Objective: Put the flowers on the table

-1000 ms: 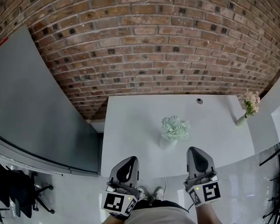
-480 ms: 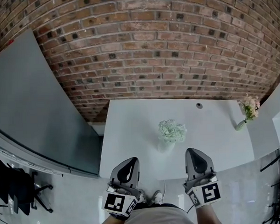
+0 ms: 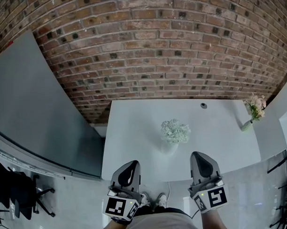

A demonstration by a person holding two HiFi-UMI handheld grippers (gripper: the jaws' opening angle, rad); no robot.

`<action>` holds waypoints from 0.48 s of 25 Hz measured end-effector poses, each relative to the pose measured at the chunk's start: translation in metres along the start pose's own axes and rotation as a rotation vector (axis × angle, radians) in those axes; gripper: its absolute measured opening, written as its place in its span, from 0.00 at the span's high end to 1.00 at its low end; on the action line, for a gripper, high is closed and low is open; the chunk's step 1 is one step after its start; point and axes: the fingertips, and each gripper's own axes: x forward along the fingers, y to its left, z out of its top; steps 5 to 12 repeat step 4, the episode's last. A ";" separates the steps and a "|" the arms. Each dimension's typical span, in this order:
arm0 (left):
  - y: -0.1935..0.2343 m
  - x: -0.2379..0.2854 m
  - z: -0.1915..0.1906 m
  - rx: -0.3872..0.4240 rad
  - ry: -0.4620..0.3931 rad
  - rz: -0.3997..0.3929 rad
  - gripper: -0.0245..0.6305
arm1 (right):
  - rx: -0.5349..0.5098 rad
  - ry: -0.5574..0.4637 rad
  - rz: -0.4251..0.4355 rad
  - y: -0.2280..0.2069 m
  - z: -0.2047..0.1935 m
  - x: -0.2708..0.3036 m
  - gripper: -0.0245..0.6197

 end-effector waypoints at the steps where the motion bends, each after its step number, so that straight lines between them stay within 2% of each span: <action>1: 0.000 -0.001 0.000 0.000 0.000 0.001 0.95 | 0.001 0.000 -0.002 0.000 0.000 -0.002 0.94; 12: -0.002 -0.005 -0.002 -0.002 0.001 0.005 0.95 | 0.003 0.002 -0.006 0.001 -0.001 -0.008 0.94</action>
